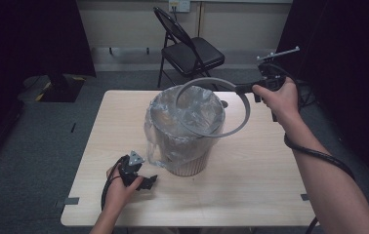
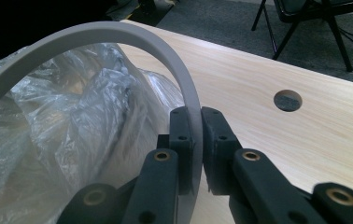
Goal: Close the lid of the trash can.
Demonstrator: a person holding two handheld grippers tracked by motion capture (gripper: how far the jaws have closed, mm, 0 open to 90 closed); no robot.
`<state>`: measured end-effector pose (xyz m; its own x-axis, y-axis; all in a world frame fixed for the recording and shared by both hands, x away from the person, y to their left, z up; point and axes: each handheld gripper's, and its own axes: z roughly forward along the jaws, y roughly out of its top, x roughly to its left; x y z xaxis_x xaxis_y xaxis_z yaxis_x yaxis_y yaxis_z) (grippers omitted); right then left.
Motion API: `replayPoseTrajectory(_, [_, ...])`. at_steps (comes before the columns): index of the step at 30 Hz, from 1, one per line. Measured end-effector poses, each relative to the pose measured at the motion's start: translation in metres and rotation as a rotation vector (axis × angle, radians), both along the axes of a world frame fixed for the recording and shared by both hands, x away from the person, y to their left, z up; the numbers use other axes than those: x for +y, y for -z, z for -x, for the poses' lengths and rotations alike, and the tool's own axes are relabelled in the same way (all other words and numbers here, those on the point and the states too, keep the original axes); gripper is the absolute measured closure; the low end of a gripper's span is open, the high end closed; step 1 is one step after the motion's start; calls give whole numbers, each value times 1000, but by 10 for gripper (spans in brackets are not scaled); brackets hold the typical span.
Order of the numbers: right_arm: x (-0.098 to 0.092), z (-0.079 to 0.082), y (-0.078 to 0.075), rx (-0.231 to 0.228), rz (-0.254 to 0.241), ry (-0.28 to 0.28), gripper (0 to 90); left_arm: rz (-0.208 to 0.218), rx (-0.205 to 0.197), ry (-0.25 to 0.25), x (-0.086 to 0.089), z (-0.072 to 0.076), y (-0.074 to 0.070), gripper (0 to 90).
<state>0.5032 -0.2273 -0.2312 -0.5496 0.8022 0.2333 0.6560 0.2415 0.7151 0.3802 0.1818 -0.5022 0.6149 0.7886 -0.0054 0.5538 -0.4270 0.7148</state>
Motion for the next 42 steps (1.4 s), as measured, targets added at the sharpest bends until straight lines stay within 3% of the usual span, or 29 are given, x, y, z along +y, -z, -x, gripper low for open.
replayPoseTrajectory(31, [43,-6,10,-23,-67,-9,838,1,1,1,0,0,0,0])
replayPoseTrajectory(42, [60,-5,9,-41,-46,-26,837,-4,1,6,1,0,0,0])
